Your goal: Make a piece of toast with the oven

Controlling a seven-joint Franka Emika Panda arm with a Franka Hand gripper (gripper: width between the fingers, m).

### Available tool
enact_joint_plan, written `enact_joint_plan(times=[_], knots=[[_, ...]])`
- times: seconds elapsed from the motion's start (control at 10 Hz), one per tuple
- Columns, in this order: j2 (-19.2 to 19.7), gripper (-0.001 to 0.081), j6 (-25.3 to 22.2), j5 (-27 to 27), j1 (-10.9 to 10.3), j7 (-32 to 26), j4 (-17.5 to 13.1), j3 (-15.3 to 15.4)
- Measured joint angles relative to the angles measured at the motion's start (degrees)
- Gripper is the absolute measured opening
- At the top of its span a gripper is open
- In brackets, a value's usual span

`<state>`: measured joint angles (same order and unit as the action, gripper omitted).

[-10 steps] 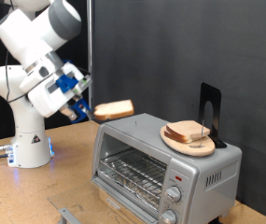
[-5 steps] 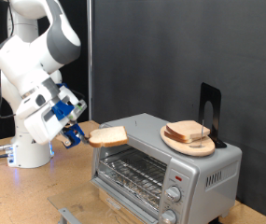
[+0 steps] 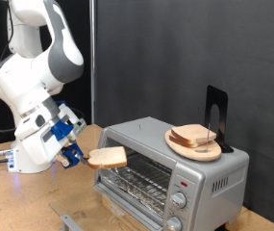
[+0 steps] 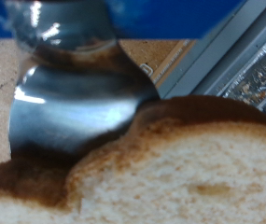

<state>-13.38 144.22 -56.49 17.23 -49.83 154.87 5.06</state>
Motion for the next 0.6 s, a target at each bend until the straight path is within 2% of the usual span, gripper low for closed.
enact_joint_plan(times=[0.6], knots=[[2.54, 0.0403, 3.03, -4.62, 0.0, -5.5, 0.13, 0.08]])
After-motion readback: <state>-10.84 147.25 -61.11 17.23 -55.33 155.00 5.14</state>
